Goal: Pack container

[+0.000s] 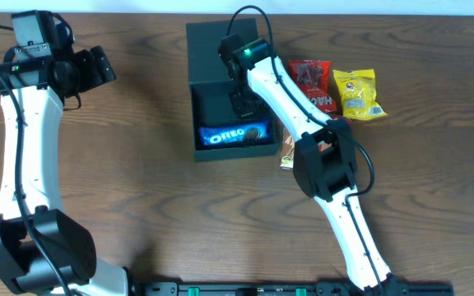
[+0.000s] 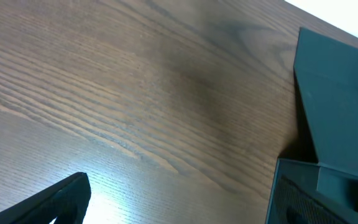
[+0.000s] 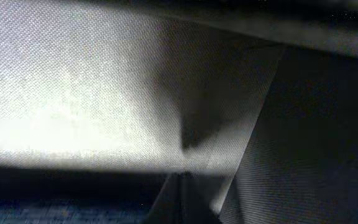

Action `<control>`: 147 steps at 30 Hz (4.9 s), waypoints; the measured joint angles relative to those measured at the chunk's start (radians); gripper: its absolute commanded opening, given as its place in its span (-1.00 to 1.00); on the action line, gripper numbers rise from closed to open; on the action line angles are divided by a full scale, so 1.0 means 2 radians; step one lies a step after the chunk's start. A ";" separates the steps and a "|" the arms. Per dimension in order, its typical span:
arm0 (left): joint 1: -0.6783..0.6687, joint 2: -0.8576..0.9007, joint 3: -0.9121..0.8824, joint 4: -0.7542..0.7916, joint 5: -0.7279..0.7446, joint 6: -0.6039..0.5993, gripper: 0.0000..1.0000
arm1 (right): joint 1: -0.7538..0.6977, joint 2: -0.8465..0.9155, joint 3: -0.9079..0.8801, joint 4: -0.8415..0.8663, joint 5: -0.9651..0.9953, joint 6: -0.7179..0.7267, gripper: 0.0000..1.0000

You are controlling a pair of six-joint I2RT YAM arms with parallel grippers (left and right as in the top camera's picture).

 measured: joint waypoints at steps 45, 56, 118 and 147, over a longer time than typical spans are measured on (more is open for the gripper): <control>-0.091 0.135 -0.138 0.166 0.215 -0.062 -0.88 | 0.030 -0.003 0.005 -0.031 -0.097 -0.067 -0.97; -0.125 0.136 -0.139 0.208 0.204 -0.097 -0.89 | 0.027 -0.003 0.010 -0.066 -0.103 -0.070 -0.97; -0.018 0.019 -0.138 0.028 0.213 0.000 -0.88 | 0.011 -0.504 -0.391 0.087 -0.025 -0.157 -0.97; -0.071 0.013 -0.320 0.101 0.236 0.023 -0.88 | 0.068 -0.308 -0.518 0.388 -0.098 -0.165 -0.97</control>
